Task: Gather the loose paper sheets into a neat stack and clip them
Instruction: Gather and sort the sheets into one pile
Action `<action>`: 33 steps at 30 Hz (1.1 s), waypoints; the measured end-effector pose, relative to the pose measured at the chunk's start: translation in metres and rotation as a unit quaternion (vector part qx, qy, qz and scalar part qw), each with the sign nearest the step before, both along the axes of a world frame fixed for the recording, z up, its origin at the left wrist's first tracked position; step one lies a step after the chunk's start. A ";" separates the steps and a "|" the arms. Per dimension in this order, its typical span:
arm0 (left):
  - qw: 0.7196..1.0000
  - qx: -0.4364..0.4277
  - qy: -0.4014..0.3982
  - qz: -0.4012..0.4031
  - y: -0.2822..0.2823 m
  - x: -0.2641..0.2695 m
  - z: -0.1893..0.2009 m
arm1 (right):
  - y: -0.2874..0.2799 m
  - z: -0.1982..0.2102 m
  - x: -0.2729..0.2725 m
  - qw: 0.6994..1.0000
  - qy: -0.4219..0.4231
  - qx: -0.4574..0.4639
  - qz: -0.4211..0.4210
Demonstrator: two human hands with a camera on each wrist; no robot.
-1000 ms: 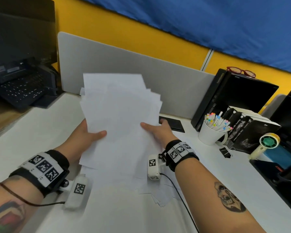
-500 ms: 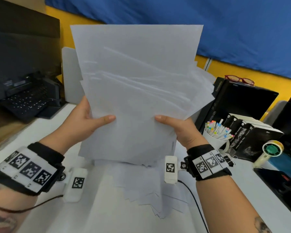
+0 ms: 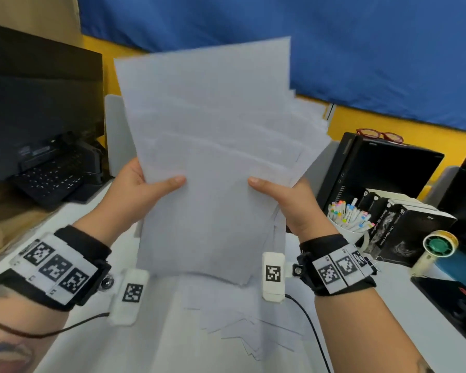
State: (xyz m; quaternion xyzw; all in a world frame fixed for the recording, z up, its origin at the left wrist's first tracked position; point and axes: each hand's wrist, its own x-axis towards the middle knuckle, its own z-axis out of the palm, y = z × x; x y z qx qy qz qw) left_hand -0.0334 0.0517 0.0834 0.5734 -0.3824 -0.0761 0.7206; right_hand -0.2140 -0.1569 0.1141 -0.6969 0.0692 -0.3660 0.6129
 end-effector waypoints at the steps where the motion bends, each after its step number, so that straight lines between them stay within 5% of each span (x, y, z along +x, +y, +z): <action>1: 1.000 0.014 -0.008 -0.008 0.003 0.001 0.002 | -0.004 -0.001 -0.001 1.000 -0.004 -0.003 0.005; 9: 0.988 0.057 0.054 -0.131 -0.003 0.004 -0.008 | -0.008 -0.028 -0.001 0.987 0.056 0.119 0.090; 12: 0.984 0.076 0.034 -0.155 -0.001 0.003 -0.007 | 0.000 -0.033 -0.003 0.990 0.122 0.024 0.071; 19: 0.975 0.012 -0.018 -0.222 -0.004 0.001 0.044 | 0.003 0.012 -0.005 0.978 -0.031 0.014 0.206; 33: 0.957 -0.001 -0.015 -0.288 -0.012 0.012 0.047 | 0.005 0.046 0.007 0.935 0.048 -0.096 0.337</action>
